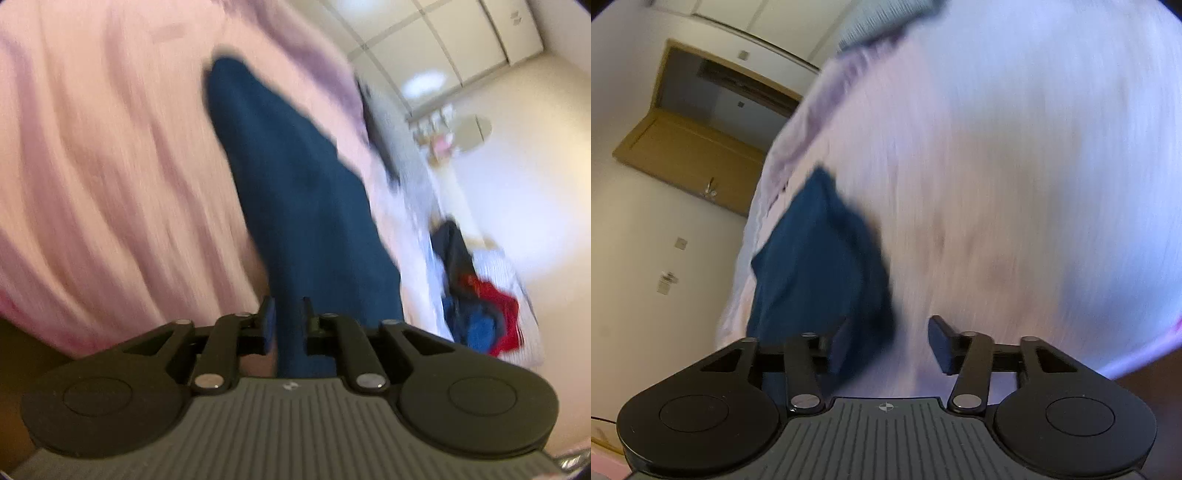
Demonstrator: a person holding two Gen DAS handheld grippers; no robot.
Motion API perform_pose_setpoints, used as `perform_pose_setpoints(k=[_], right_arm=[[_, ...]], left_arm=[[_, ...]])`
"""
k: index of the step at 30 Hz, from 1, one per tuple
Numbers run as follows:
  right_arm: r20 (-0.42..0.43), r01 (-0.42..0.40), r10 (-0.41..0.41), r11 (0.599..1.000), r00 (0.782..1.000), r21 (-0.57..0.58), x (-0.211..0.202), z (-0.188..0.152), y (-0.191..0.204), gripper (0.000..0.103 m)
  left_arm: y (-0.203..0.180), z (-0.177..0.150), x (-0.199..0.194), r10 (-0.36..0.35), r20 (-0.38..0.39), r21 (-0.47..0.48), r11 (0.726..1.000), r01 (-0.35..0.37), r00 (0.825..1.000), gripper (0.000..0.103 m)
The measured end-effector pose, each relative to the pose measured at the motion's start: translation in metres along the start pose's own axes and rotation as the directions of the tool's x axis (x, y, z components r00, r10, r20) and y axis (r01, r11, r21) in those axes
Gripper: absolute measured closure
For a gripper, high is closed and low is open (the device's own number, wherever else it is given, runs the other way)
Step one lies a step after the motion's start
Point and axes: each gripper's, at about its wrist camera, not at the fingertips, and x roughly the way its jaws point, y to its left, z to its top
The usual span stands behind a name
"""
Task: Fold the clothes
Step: 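Fold the held sweater edge over the body with both grippers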
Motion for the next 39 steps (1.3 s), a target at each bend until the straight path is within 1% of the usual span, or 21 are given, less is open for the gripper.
perform_pose_setpoints(k=[1, 2, 3, 4, 6, 7, 9, 12, 14, 17, 20, 21, 22, 23, 24, 25, 26, 28, 32, 36, 39], right_arm=[[0.013, 0.017, -0.016, 0.999, 1.000, -0.050, 0.000, 0.021, 0.003, 0.046], [0.018, 0.027, -0.026, 0.995, 1.000, -0.097, 0.004, 0.043, 0.007, 0.044], [0.001, 0.021, -0.021, 0.990, 1.000, -0.139, 0.018, 0.067, 0.012, 0.044], [-0.028, -0.001, -0.004, 0.985, 1.000, -0.174, 0.036, 0.088, 0.018, 0.043], [-0.114, -0.084, 0.060, 0.971, 0.992, -0.223, 0.077, 0.127, 0.032, 0.042], [-0.172, -0.134, 0.096, 0.965, 0.980, -0.226, 0.105, 0.143, 0.038, 0.041], [-0.287, -0.220, 0.155, 0.953, 0.945, -0.209, 0.161, 0.169, 0.048, 0.040], [-0.423, -0.286, 0.184, 0.938, 0.888, -0.193, 0.244, 0.202, 0.064, 0.035], [-0.471, -0.311, 0.195, 0.933, 0.860, -0.181, 0.289, 0.213, 0.065, 0.032], [-0.528, -0.328, 0.211, 0.934, 0.823, -0.138, 0.349, 0.222, 0.060, 0.032], [-0.550, -0.357, 0.266, 0.932, 0.792, -0.064, 0.401, 0.232, 0.060, 0.032], [-0.558, -0.373, 0.283, 0.927, 0.780, -0.051, 0.414, 0.232, 0.064, 0.032], [-0.569, -0.383, 0.278, 0.921, 0.774, -0.070, 0.422, 0.231, 0.069, 0.033], [-0.580, -0.394, 0.274, 0.915, 0.767, -0.089, 0.430, 0.230, 0.074, 0.055], [-0.595, -0.397, 0.260, 0.911, 0.760, -0.109, 0.438, 0.227, 0.079, 0.073], [-0.613, -0.385, 0.230, 0.913, 0.756, -0.132, 0.443, 0.223, 0.082, 0.086], [-0.610, -0.381, 0.212, 0.911, 0.763, -0.160, 0.442, 0.220, 0.084, 0.089], [-0.577, -0.404, 0.209, 0.885, 0.789, -0.232, 0.430, 0.218, 0.087, 0.091], [-0.472, -0.400, 0.252, 0.883, 0.845, -0.244, 0.400, 0.240, 0.087, 0.092], [-0.339, -0.345, 0.247, 0.900, 0.908, -0.268, 0.370, 0.275, 0.084, 0.092], [-0.215, -0.301, 0.246, 0.911, 0.945, -0.280, 0.342, 0.305, 0.077, 0.092]], left_arm=[[0.002, 0.014, -0.001, 0.022, 0.031, 0.007, 1.000, -0.022, 0.999, 0.073], [0.004, 0.028, 0.003, 0.042, 0.048, 0.008, 0.999, -0.043, 0.998, 0.073], [0.006, 0.041, 0.008, 0.063, 0.063, 0.007, 0.998, -0.064, 0.996, 0.073], [0.008, 0.052, 0.016, 0.080, 0.074, -0.007, 0.997, -0.079, 0.994, 0.073], [0.014, 0.071, 0.030, 0.095, 0.084, -0.049, 0.995, -0.091, 0.992, 0.073], [0.016, 0.079, 0.038, 0.106, 0.087, -0.066, 0.993, -0.100, 0.991, 0.070], [0.021, 0.094, 0.056, 0.129, 0.086, -0.093, 0.988, -0.121, 0.988, 0.069], [0.030, 0.109, 0.080, 0.141, 0.083, -0.140, 0.982, -0.129, 0.987, 0.067], [0.033, 0.117, 0.095, 0.137, 0.087, -0.167, 0.978, -0.121, 0.987, 0.064], [0.035, 0.125, 0.118, 0.115, 0.103, -0.197, 0.976, -0.093, 0.988, 0.058], [0.046, 0.134, 0.132, 0.108, 0.142, -0.223, 0.972, -0.074, 0.984, 0.058], [0.049, 0.138, 0.136, 0.103, 0.155, -0.224, 0.972, -0.066, 0.983, 0.059], [0.052, 0.142, 0.139, 0.096, 0.168, -0.223, 0.973, -0.057, 0.981, 0.062], [0.053, 0.146, 0.143, 0.092, 0.168, -0.220, 0.974, -0.054, 0.981, 0.067], [0.053, 0.149, 0.147, 0.084, 0.158, -0.203, 0.978, -0.051, 0.984, 0.076], [0.053, 0.151, 0.151, 0.076, 0.145, -0.184, 0.982, -0.048, 0.986, 0.092], [0.052, 0.153, 0.154, 0.079, 0.140, -0.165, 0.985, -0.055, 0.987, 0.093], [0.044, 0.162, 0.157, 0.082, 0.147, -0.094, 0.993, -0.068, 0.986, 0.094], [0.014, 0.208, 0.169, 0.021, 0.164, 0.039, 0.999, -0.028, 0.986, 0.095], [-0.026, 0.258, 0.212, -0.009, 0.156, 0.180, 0.984, -0.019, 0.988, 0.094], [-0.057, 0.296, 0.249, -0.032, 0.154, 0.278, 0.961, -0.012, 0.988, 0.093]])
